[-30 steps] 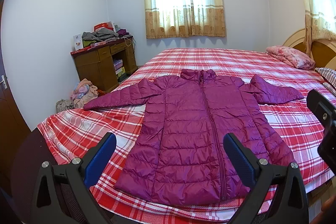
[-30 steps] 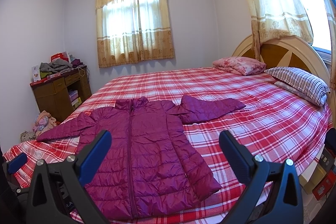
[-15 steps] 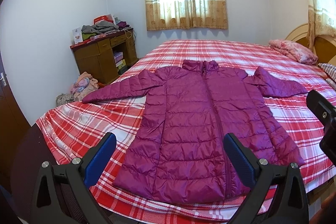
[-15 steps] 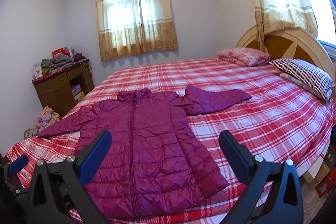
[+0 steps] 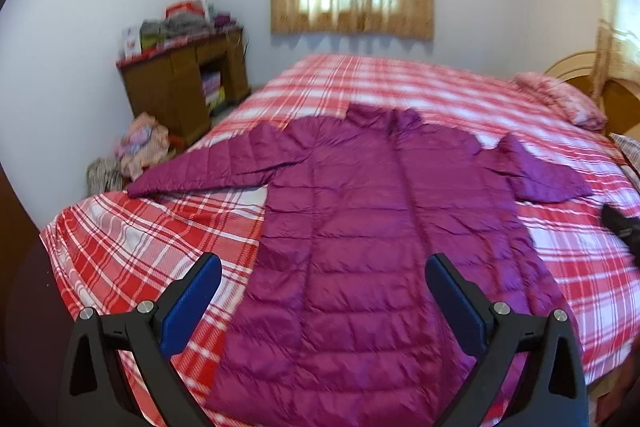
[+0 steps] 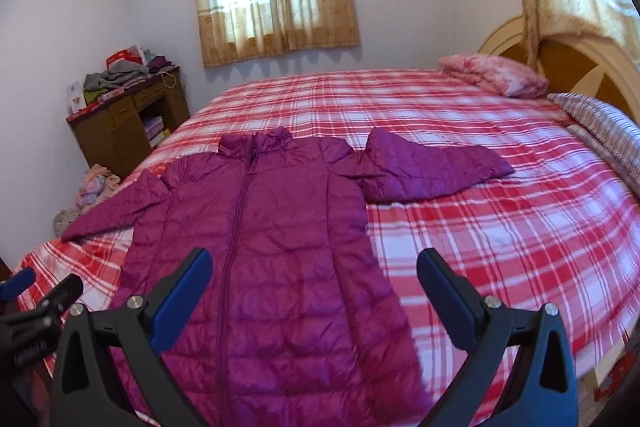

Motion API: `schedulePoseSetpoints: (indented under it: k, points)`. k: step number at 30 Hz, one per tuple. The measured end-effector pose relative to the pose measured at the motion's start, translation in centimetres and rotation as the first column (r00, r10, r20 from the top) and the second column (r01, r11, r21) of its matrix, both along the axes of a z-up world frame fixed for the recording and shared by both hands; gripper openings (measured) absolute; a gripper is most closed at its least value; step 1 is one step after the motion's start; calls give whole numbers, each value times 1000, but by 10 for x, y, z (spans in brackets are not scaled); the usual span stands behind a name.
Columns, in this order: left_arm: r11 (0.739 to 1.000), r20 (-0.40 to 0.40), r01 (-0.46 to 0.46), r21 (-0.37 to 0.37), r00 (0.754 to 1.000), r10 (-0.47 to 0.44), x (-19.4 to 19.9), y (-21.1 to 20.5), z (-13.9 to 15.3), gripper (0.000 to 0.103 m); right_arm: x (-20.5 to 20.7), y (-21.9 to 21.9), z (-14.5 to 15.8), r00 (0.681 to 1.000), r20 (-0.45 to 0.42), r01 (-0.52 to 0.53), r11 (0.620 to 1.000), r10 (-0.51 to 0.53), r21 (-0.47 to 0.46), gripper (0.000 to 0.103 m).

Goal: Fold large clothes
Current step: 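Grasp the jacket sleeve cuff with the right gripper and lift it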

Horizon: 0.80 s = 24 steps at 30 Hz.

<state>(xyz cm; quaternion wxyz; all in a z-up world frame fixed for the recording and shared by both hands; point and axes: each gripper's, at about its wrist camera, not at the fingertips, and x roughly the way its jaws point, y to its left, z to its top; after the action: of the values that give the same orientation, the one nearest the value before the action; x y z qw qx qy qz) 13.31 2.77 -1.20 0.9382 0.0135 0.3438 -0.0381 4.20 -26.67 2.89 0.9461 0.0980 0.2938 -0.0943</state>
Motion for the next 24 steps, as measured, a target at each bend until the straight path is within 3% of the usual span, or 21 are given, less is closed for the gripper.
schedulePoseSetpoints:
  k: [3,7,10,12,14,16,18,24]
  points:
    - [998,-48,-3,-57,999,0,38,13,9,102,19,-53,14,998,4,69,997,-70,41,90]
    - [988,-41,-85,-130,996,80,90,30,23,102,50,-143,26,978,22,205,976,-207,72,89]
    - [978,-20,-141,-155,990,140,128,36,18,102,72,-208,16,951,7,304,940,-309,154,90]
    - [978,-31,-163,-127,987,160,152,35,3,102,87,-260,-10,927,-43,371,894,-373,249,90]
    - [981,-58,-180,-73,983,176,174,32,-23,102,93,-298,-43,895,-104,444,842,-434,307,82]
    - [978,-68,-210,-18,976,208,186,30,-49,102,96,-331,-82,841,-168,540,776,-514,326,72]
    - [975,-75,-222,17,972,222,194,28,-72,102,102,-350,-102,808,-199,589,742,-555,320,71]
    - [961,-40,-258,99,964,263,212,18,-122,102,144,-384,-127,771,-234,637,716,-593,284,71]
